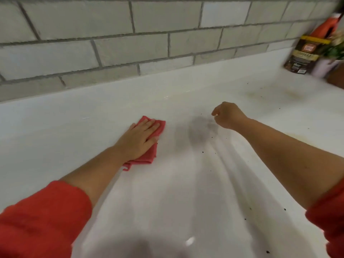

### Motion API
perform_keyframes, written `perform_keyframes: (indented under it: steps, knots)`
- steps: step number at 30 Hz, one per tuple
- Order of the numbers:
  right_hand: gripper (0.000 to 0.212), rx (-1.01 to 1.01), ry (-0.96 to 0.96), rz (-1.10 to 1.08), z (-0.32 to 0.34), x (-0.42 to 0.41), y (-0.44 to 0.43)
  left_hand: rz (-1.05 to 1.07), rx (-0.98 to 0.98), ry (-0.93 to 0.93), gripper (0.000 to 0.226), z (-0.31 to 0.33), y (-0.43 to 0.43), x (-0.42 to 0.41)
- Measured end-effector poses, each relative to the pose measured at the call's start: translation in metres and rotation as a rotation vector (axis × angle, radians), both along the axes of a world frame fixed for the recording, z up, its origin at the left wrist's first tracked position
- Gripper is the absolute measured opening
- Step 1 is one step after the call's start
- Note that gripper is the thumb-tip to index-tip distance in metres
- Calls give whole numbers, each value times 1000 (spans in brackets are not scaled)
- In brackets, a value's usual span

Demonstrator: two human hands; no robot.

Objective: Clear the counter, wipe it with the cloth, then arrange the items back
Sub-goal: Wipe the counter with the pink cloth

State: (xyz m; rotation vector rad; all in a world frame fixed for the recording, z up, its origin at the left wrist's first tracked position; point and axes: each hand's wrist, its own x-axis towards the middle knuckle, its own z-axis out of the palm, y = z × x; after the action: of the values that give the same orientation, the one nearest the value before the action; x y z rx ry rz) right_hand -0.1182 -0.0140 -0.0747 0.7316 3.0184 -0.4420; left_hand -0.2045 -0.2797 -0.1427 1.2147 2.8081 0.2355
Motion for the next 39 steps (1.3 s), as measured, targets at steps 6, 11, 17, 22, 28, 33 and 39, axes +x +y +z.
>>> perform_keyframes:
  steps: [6, 11, 17, 22, 28, 33, 39]
  knots:
    - [36, 154, -391, -53, -5, 44, 10, 447, -36, 12, 55, -3, 53, -13]
    - [41, 180, -464, 9, -10, 51, 9, 288, -39, 23, 56, -1, 74, 27]
    - [44, 178, -484, 26, -9, 48, 11, -132, -56, 26, 57, 2, 52, 96]
    - [47, 156, -459, 14, -11, 51, 19, 42, -44, 11, 76, 1, 19, 25]
    - [53, 173, -476, 19, -19, 51, 28, 451, -29, 25, 54, -1, 51, -43]
    - [53, 202, -490, 28, -20, 49, 26, 326, -15, 18, 54, 2, 104, -26]
    - [58, 168, -447, -8, -19, 52, 25, -133, -37, 39, 54, 0, 118, 57]
